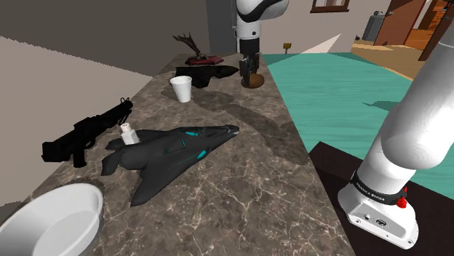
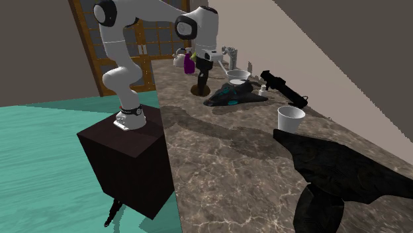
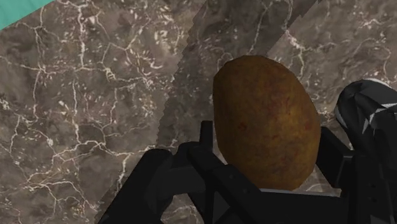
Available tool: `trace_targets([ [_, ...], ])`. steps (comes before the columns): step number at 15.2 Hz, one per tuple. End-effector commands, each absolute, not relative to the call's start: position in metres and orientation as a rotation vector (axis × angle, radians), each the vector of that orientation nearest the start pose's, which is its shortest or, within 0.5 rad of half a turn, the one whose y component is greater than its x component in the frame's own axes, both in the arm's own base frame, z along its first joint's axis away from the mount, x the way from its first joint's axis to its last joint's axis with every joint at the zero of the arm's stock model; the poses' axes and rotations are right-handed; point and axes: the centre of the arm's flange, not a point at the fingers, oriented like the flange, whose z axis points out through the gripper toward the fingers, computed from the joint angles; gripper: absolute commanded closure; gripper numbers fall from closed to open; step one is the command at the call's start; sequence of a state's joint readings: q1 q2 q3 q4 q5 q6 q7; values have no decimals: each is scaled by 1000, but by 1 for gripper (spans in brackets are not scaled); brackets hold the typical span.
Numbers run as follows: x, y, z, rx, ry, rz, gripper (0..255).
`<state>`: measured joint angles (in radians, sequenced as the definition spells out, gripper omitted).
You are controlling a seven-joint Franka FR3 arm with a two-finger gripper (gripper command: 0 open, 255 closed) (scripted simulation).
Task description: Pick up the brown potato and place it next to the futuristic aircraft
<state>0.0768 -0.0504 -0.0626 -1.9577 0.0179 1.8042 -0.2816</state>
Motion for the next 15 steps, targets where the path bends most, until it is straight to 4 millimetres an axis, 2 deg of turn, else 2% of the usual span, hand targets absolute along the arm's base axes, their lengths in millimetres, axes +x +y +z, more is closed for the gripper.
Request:
trace_targets([
  [1, 511, 26, 489, -3072, -449, 155, 255],
  [15, 368, 143, 489, -3072, -449, 155, 255],
])
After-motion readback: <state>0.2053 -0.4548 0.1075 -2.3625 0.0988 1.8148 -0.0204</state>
